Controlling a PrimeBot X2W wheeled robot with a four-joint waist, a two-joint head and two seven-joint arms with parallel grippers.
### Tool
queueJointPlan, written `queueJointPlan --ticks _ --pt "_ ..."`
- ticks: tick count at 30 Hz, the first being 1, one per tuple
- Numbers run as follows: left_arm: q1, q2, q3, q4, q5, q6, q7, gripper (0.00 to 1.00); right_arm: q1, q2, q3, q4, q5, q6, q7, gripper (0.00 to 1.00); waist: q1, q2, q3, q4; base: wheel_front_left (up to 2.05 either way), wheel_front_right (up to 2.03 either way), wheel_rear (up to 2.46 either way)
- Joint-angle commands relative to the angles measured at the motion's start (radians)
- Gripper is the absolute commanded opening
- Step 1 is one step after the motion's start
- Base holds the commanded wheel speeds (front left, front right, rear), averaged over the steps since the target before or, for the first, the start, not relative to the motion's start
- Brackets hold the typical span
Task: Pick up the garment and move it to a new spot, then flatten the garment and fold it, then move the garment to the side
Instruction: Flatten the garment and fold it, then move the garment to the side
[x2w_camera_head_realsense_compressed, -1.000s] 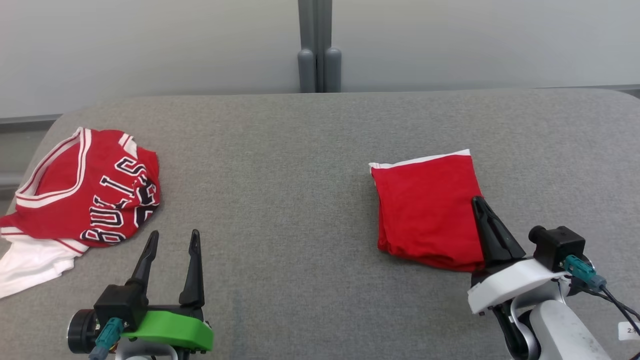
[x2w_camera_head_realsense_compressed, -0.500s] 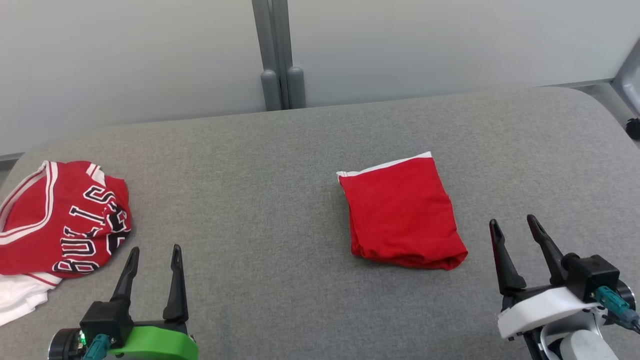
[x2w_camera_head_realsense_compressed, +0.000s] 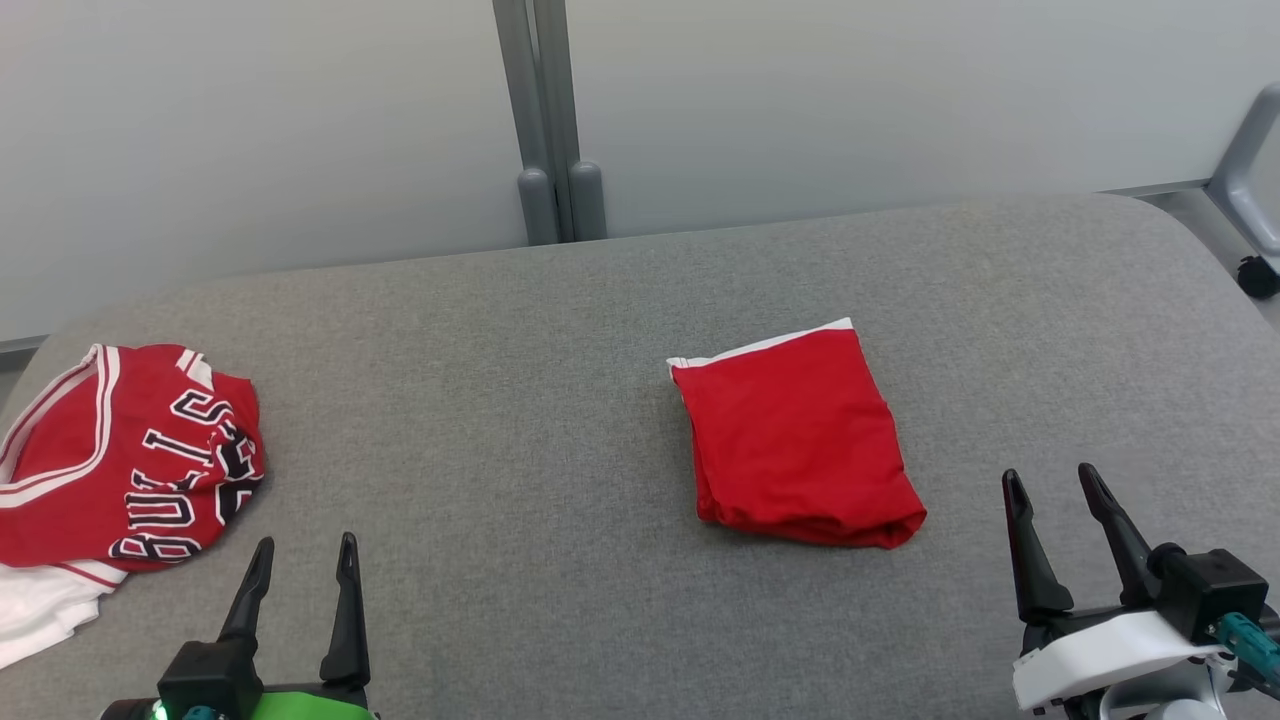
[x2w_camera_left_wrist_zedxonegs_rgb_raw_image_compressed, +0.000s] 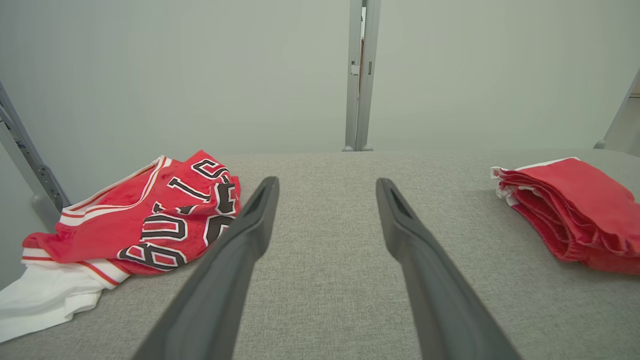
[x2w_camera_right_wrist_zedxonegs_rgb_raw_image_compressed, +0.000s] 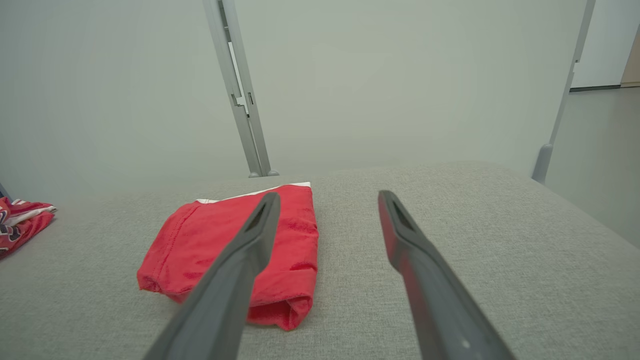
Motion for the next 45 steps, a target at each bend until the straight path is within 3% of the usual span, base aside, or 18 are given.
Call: queueJointPlan --ticks 1,45 --pt "0.017 0.009 0.0 0.001 0.004 -0.003 -0.003 1.0 0.006 0.0 0.003 -0.004 0.004 -0.001 -0.003 1.0 0.0 0.0 -0.001 0.006 0.0 0.0 0.0" --pt "0.006 0.035 -0.029 0.009 -0.01 -0.012 -0.003 1.0 -0.002 0.004 0.025 0.049 0.013 -0.001 -0.003 1.0 0.0 0.0 0.004 0.053 0.0 0.0 0.0"
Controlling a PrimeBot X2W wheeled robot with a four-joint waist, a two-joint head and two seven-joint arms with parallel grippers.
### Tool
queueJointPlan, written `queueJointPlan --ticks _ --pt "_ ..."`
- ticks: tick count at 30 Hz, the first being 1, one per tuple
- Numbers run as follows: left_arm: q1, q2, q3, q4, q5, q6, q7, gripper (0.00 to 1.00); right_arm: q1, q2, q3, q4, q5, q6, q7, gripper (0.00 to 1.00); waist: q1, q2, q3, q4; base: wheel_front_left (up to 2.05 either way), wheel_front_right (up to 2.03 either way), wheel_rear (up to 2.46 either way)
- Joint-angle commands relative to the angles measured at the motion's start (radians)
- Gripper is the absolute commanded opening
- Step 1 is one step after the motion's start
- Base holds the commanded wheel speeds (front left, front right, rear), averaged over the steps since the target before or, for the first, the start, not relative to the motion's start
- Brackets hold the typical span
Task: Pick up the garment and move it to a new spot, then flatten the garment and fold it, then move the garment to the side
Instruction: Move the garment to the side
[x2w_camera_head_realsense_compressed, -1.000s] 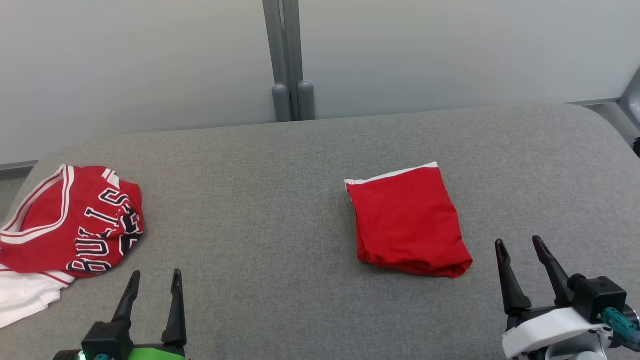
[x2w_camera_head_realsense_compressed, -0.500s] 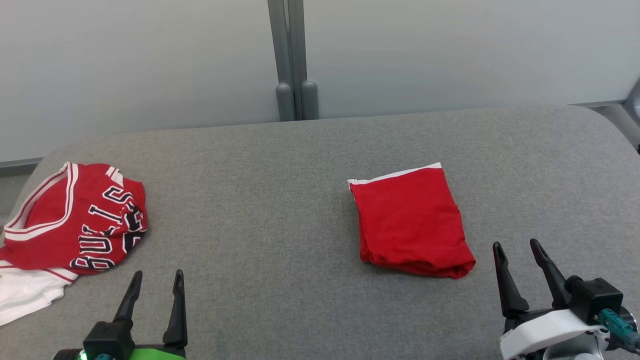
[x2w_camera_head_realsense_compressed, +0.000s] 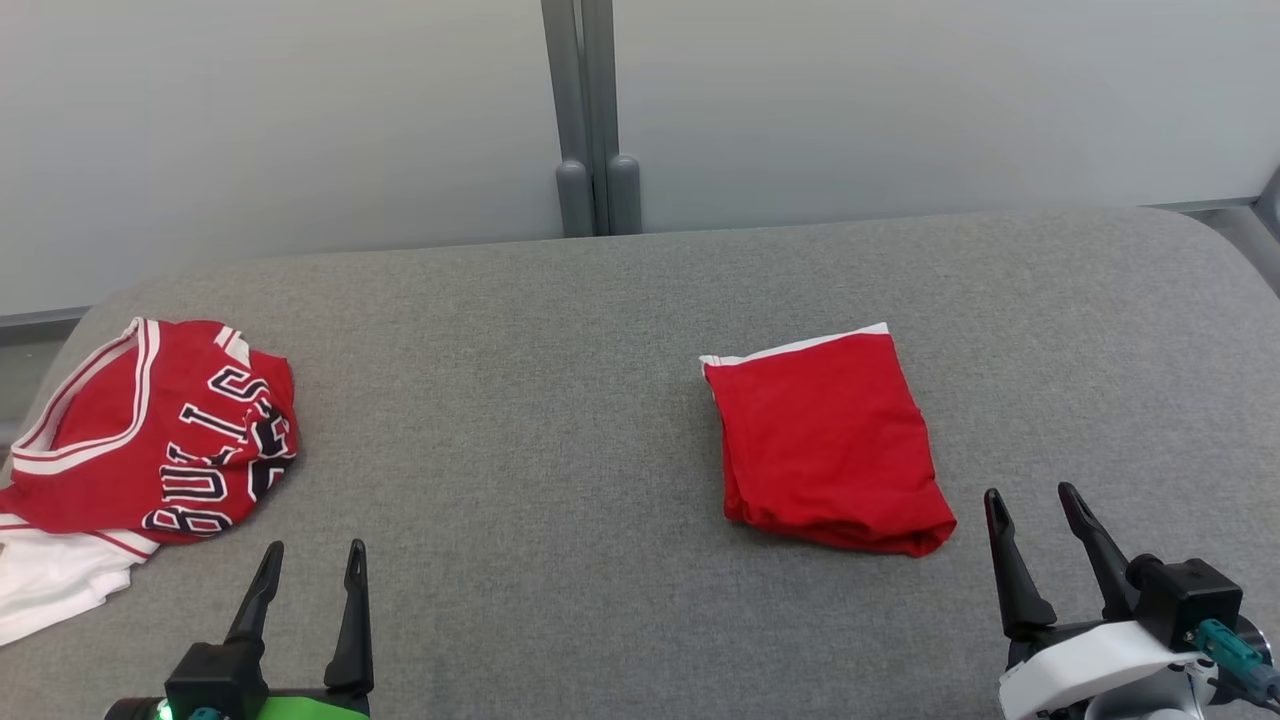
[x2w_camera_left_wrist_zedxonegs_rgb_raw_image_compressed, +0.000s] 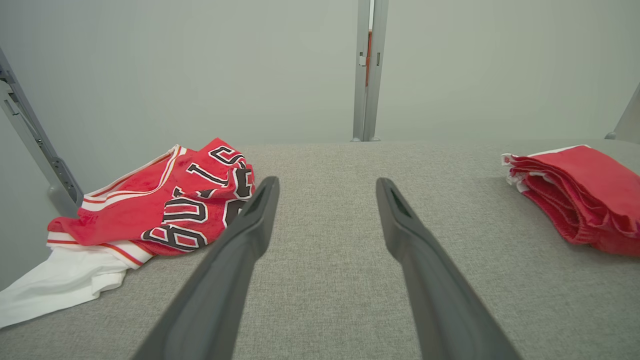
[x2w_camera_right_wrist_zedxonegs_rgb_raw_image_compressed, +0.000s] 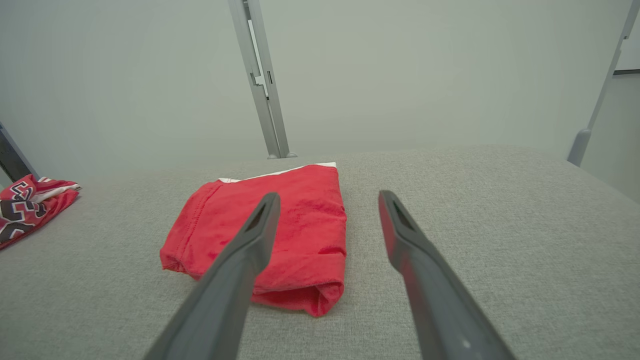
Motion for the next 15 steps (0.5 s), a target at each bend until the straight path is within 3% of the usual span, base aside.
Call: queueJointPlan --ticks 1,15 --pt "0.004 0.007 0.0 -0.003 -0.003 -0.003 -0.003 1.0 -0.002 0.0 -0.003 0.004 0.003 -0.001 -0.003 1.0 0.0 -0.0001 0.0 0.001 0.0 0.0 0.0" --pt "-0.016 0.005 -0.013 0.002 -0.005 -0.003 -0.003 1.0 -0.093 -0.044 0.022 0.06 0.015 -0.001 -0.003 1.0 0.0 -0.0001 0.014 0.029 0.0 0.0 0.0"
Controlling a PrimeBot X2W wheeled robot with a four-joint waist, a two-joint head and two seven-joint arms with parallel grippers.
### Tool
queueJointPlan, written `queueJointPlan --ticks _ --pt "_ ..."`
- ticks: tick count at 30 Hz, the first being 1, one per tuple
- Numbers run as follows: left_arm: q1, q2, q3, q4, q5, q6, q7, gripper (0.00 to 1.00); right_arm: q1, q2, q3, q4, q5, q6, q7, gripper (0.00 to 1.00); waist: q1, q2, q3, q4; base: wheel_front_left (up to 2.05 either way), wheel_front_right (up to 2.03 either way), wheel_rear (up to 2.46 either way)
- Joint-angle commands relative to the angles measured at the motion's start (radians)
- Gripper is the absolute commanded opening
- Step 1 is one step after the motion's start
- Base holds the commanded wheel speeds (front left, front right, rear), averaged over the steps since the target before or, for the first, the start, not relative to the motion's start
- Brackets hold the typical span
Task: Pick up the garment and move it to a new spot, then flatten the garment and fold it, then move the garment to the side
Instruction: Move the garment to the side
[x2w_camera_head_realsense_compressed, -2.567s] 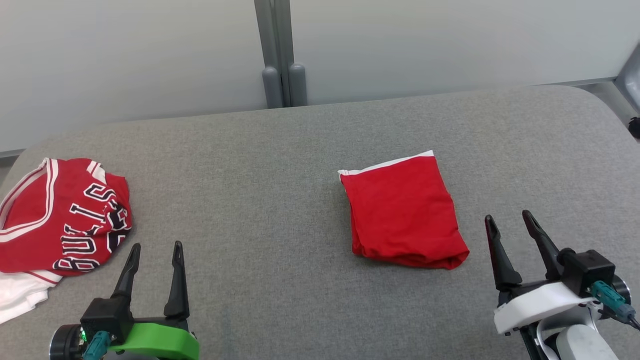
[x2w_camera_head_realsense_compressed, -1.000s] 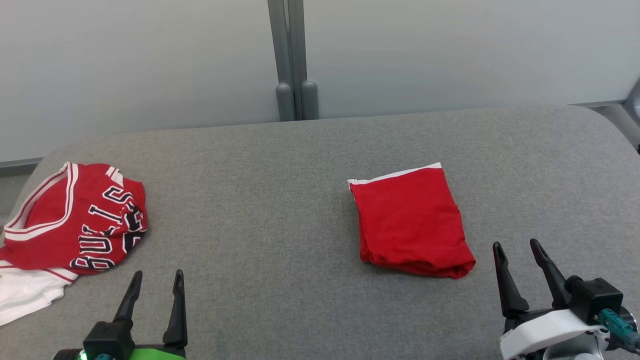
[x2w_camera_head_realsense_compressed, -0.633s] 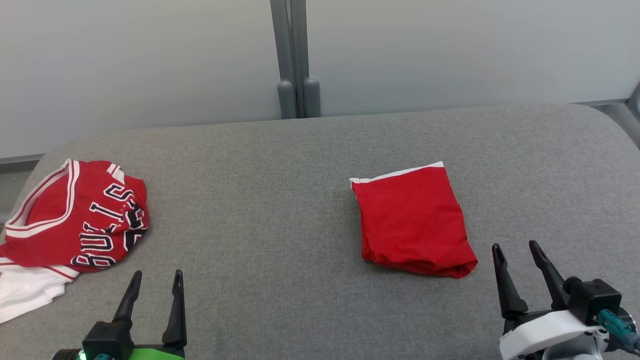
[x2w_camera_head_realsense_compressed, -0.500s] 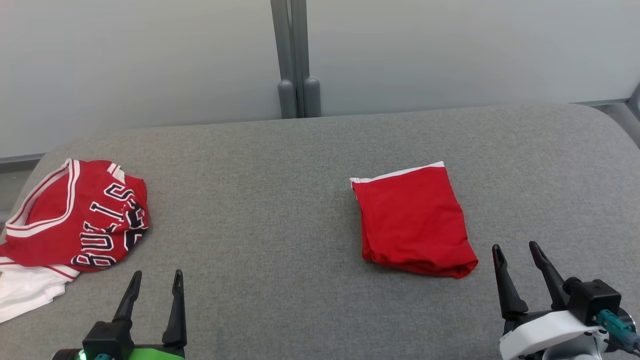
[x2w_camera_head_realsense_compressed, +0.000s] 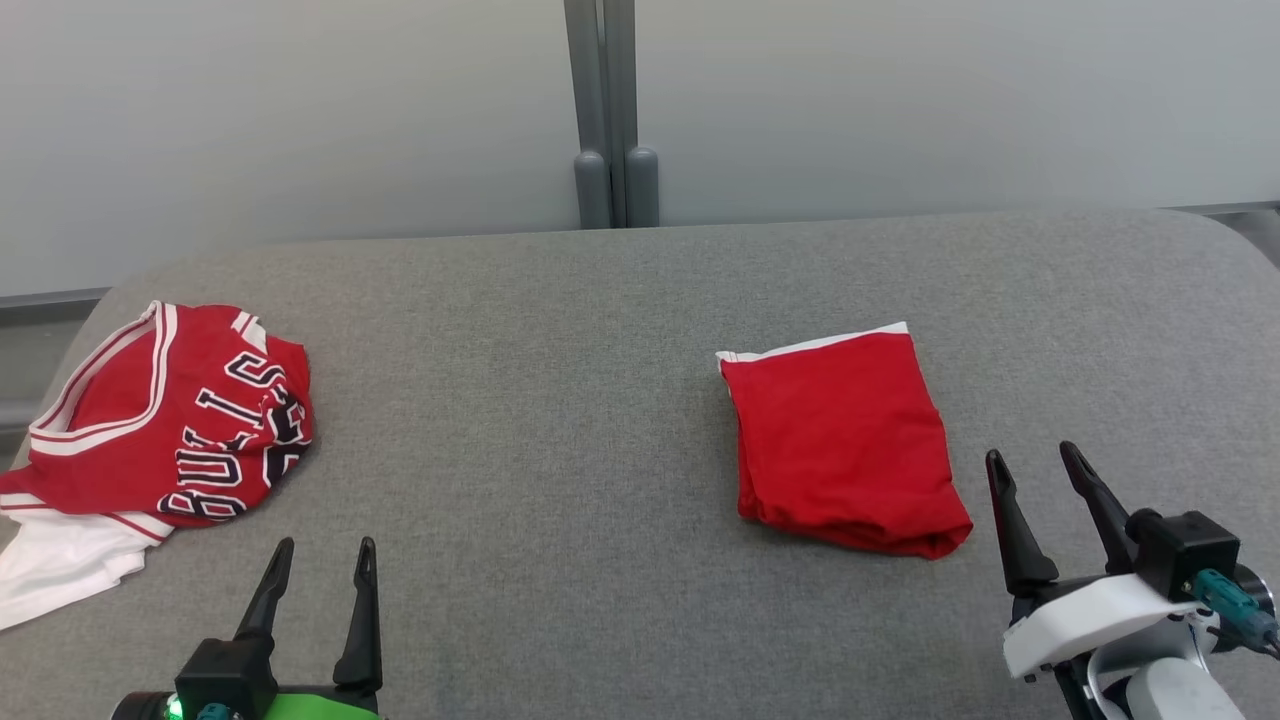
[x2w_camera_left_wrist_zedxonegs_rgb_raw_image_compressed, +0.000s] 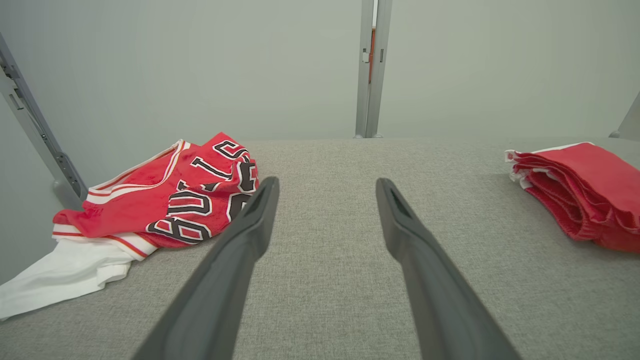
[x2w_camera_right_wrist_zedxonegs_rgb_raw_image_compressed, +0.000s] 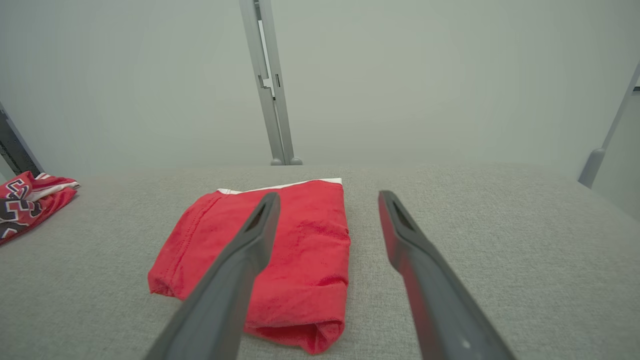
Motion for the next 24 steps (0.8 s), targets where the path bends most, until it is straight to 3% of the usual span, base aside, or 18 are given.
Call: queueJointPlan --ticks 1,15,24 --pt "-0.017 0.006 -0.002 0.002 -0.006 -0.003 -0.003 1.0 -0.033 -0.015 0.01 0.017 0.006 -0.001 -0.003 1.0 0.0 0.0 0.009 0.009 0.0 0.0 0.0" --pt "-0.097 -0.005 -0.058 0.012 -0.011 -0.003 -0.003 1.0 -0.353 -0.113 0.078 0.302 0.031 -0.001 0.064 1.0 0.0 0.0 0.128 0.089 0.0 0.0 0.0" --pt "-0.148 -0.013 -0.083 0.02 -0.018 -0.003 -0.003 1.0 -0.471 -0.13 0.121 0.536 0.071 -0.001 0.089 1.0 0.0 0.0 0.195 0.132 0.0 0.0 0.0"
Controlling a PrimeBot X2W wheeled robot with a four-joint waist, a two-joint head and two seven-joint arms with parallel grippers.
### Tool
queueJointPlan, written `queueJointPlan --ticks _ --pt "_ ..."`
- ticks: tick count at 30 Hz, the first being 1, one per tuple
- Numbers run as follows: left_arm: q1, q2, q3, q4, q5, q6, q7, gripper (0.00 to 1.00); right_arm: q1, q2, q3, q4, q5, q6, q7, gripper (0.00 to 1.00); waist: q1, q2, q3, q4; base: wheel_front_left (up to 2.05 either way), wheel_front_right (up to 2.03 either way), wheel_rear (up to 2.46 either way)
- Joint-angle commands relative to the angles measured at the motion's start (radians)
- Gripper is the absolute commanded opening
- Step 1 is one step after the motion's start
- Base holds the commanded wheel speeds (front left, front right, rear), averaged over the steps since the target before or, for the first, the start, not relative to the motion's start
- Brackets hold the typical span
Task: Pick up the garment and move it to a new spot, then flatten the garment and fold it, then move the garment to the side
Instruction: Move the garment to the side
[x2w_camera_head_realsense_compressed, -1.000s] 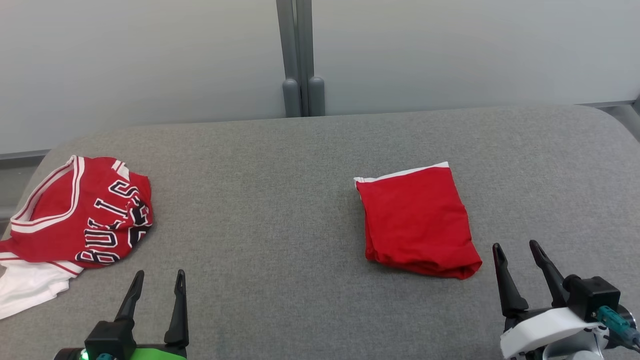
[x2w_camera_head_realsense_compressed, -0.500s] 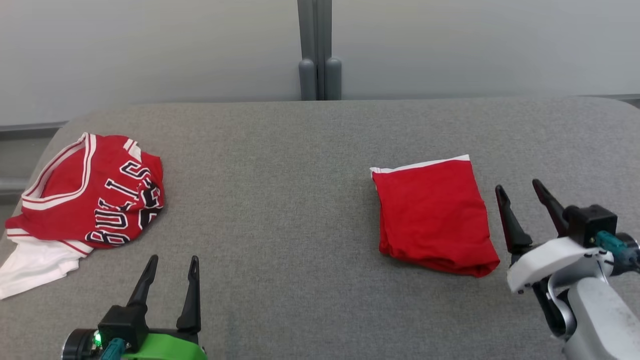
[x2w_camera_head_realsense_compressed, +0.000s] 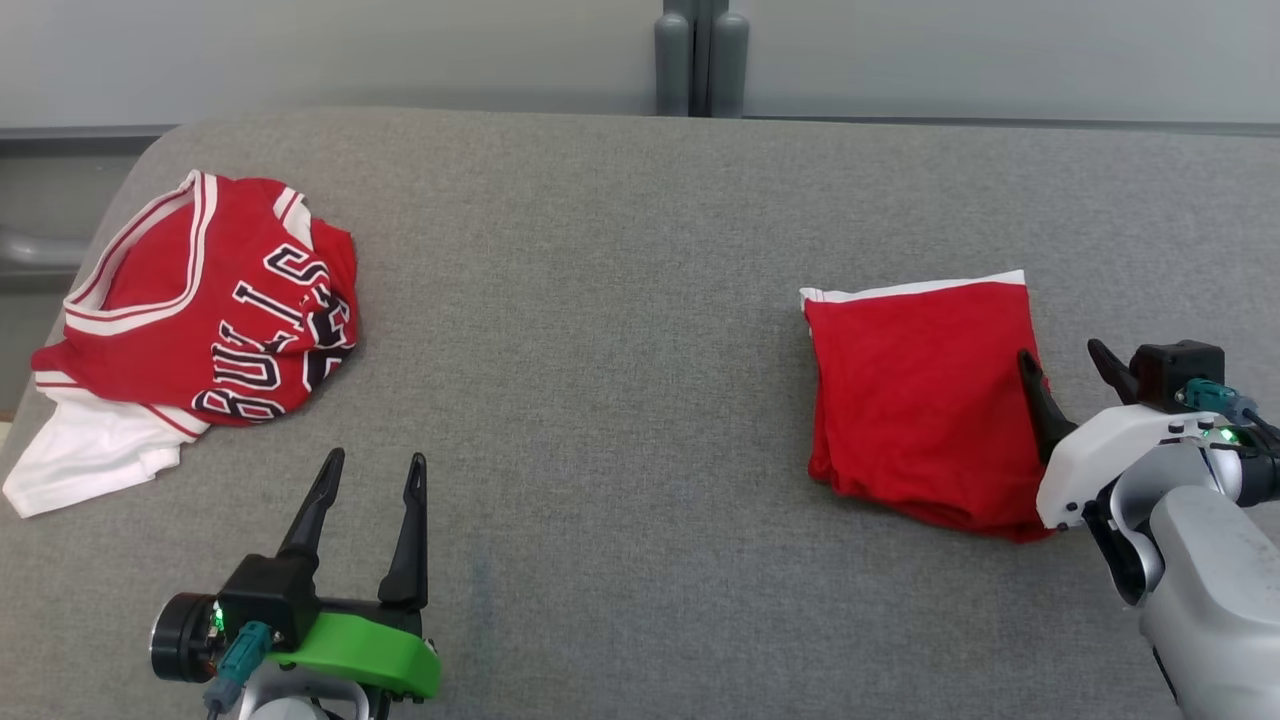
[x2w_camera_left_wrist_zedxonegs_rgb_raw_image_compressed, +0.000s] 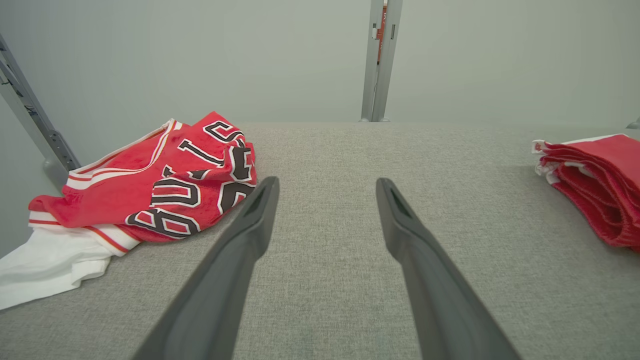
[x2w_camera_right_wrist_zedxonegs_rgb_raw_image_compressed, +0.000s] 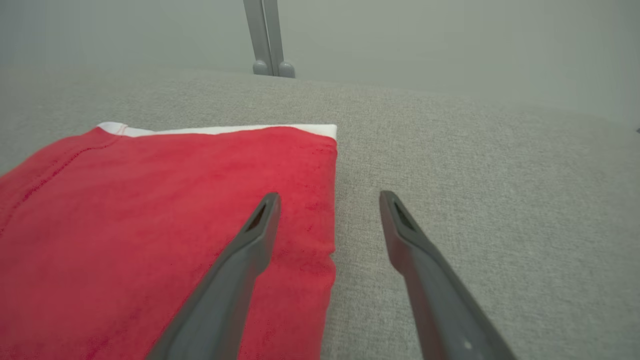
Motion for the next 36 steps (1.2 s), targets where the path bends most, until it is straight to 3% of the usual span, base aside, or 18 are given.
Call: queueJointPlan --ticks 1,9,10,11,12,23,30,36 --pt "-0.021 -0.003 -0.001 0.003 -0.007 -0.002 -0.003 1.0 -0.019 -0.001 0.01 0.032 0.017 -0.001 -0.002 1.0 0.0 0.0 0.03 0.025 0.0 0.0 0.0" --pt "-0.042 -0.006 0.0 0.007 -0.007 -0.002 -0.003 1.0 -0.046 0.028 0.061 0.193 0.067 -0.001 0.002 1.0 0.0 0.0 0.053 0.037 0.0 0.0 0.0" --pt "-0.043 -0.006 0.003 0.007 -0.007 -0.002 -0.003 1.0 -0.044 0.035 0.071 0.21 0.079 -0.001 0.011 0.94 0.0 0.0 0.055 0.036 0.0 0.0 0.0" --pt "-0.043 -0.007 0.004 0.007 -0.006 -0.002 -0.003 1.0 -0.042 0.044 0.083 0.22 0.09 -0.001 0.018 0.36 0.0 0.0 0.056 0.034 0.0 0.0 0.0" --pt "-0.043 -0.007 0.005 0.008 -0.005 -0.002 -0.003 1.0 -0.044 0.048 0.091 0.224 0.103 -0.001 0.016 0.0 0.0 0.0 0.057 0.032 0.0 0.0 0.0" --pt "-0.076 -0.013 -0.004 -0.01 -0.005 -0.002 -0.003 1.0 -0.172 -0.031 0.204 0.233 0.145 -0.003 0.02 0.0 0.0 0.0 0.115 -0.005 0.0 0.0 0.0" --pt "-0.14 -0.014 -0.025 -0.052 0.006 -0.002 -0.003 1.0 -0.336 -0.133 0.258 0.202 0.153 -0.002 0.049 0.0 0.0 0.0 0.284 -0.074 0.0 0.0 0.0" --pt "-0.229 -0.003 -0.048 -0.085 0.024 -0.002 -0.003 1.0 -0.456 -0.265 0.287 0.178 0.156 -0.002 0.056 0.0 0.0 0.0 0.432 -0.129 0.0 0.0 0.0"
